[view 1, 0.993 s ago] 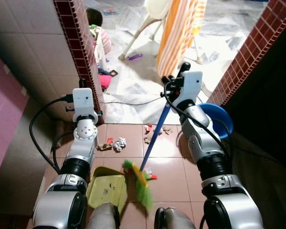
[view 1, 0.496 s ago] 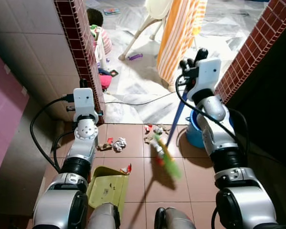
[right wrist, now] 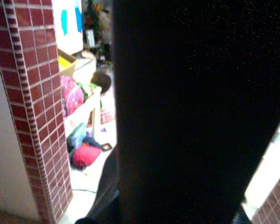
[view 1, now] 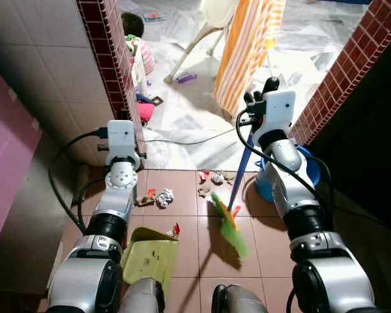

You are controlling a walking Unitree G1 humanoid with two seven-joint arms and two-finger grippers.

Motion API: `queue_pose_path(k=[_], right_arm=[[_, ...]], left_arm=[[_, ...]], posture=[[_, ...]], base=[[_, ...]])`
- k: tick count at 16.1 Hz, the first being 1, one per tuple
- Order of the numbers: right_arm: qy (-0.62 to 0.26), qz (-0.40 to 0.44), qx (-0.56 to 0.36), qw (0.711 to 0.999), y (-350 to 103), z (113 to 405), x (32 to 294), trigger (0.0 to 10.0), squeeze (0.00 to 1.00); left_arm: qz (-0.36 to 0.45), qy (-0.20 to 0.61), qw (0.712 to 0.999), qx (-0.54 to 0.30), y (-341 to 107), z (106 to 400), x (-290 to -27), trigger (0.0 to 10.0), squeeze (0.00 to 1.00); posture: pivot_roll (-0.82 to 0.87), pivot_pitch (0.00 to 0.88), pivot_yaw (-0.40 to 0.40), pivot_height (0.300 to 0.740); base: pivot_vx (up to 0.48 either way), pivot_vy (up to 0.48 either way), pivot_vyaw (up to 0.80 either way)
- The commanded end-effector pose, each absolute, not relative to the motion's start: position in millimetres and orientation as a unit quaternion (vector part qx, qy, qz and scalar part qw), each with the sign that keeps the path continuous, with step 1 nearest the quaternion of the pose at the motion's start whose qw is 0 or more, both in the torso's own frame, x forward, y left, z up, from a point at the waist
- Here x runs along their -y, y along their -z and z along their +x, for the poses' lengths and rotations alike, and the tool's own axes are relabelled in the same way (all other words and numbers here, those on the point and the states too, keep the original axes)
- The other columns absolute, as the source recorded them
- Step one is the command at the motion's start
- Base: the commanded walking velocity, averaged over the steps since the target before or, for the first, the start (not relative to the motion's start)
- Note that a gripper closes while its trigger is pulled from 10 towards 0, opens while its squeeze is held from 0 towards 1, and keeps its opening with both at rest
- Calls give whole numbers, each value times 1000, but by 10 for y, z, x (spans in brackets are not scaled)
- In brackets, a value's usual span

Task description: Sweep floor

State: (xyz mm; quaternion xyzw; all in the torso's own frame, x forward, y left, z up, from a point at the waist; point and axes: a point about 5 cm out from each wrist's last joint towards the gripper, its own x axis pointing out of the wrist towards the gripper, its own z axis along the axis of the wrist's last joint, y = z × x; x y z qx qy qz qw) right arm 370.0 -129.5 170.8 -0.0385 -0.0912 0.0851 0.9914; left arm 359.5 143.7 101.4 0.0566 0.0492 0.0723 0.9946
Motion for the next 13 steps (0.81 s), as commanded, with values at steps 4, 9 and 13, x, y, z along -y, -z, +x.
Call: queue_pose_path(k=[4, 9, 13], right_arm=[[-152, 19, 2, 988, -1398, 3625, 911, 10000, 0], [-229, 88, 4, 969, -1484, 3561, 722, 10000, 0], [-217, 9, 142, 966, -2056, 3663, 908, 10000, 0]], left_arm=[[24, -20, 984, -177, -511, 3370, -1209, 10000, 0], [21, -5, 982, -189, -465, 3336, -1177, 10000, 0], [12, -42, 987, -152, -588, 3385, -1193, 10000, 0]], posture=[[10, 95, -50, 740], [7, 93, -59, 740], [0, 94, -58, 740]], base=[[0, 0, 0], [0, 0, 0], [0, 0, 0]])
